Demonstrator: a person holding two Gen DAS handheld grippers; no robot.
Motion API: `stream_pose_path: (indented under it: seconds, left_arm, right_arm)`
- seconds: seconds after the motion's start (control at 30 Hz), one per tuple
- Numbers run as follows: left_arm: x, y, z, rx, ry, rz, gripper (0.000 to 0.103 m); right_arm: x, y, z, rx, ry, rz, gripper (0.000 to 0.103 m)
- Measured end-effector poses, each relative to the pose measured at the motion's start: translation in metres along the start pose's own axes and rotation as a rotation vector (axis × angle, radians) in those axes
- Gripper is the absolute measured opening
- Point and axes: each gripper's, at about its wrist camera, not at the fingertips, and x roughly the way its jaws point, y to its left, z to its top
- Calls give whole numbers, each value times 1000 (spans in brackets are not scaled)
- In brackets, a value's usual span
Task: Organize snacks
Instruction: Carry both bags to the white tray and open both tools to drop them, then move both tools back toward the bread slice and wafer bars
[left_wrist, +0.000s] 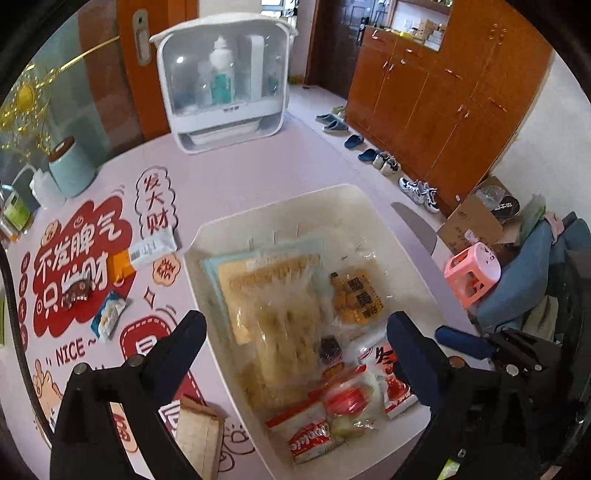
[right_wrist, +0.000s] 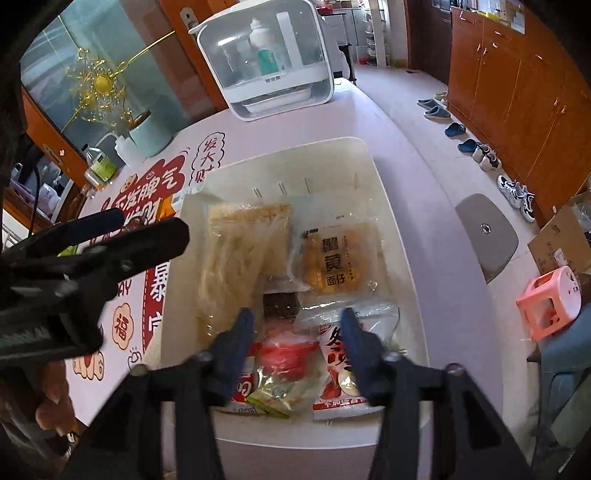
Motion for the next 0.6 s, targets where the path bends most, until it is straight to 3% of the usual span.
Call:
stream_pose_path:
  seconds: [0.03,0.6]
  left_arm:
    - [0,2,-1,-3,3,8,100]
    - [-53,32,-46,-41,-24,60,102]
  right_arm:
    - [0,0,-1,-1,2,4,67]
    - [-15,25,-23,28,5,68,67]
